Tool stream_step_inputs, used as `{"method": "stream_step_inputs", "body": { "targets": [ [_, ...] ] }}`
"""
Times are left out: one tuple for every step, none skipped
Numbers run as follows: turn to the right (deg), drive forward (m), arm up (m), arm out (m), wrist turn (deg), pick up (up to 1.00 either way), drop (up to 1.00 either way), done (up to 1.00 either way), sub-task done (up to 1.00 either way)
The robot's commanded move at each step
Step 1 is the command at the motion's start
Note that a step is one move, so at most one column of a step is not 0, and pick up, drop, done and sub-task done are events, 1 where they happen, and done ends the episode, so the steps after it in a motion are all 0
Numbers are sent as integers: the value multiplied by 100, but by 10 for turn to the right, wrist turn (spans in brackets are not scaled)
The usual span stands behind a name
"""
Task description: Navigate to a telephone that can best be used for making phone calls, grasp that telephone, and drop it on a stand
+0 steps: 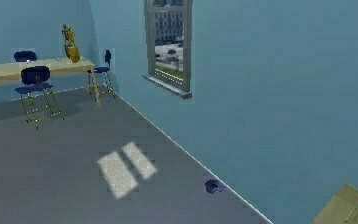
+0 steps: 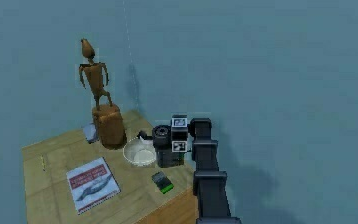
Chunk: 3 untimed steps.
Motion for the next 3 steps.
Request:
{"method": "stream_step_inputs", "body": {
  "targets": [
    [0,0,-30,0,0,0,0,0,0],
    [0,0,0,0,0,100,0,0,0],
    [0,0,10,0,0,0,0,0,0]
  ]
}}
